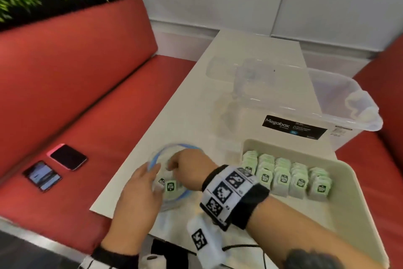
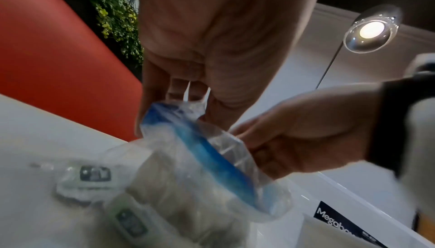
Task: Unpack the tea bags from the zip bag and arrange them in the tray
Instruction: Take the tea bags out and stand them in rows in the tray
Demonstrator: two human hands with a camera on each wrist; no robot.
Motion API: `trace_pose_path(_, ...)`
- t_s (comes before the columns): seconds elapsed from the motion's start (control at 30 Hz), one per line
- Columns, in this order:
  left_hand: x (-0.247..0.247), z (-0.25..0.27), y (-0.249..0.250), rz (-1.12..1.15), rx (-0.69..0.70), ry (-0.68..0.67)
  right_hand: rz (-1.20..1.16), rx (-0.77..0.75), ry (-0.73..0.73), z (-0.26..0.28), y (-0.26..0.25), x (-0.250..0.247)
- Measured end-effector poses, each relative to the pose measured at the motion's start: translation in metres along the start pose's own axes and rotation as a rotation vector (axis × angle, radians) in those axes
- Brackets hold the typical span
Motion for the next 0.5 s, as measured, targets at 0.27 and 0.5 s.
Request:
trace_pose_path(0.27, 0.001, 0.003, 0.014, 0.014, 0.017, 0.039, 0.155, 0.189, -0.092, -0.04, 0.006, 0.05)
trace_pose_path(0.5, 0.0, 0.004, 0.02, 0.019, 0.045, 0.0, -0.016, 0.264, -0.083, -0.046, 0.014, 0.05)
Point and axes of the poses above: each hand's wrist, its own z-axis away from the middle knuckle, its own x-axis out of the palm, y = z × x, the point moved 4 cm from there along -z, towards the middle knuckle, and after that the axes turned 5 degrees about x, right-handed, at the moved point
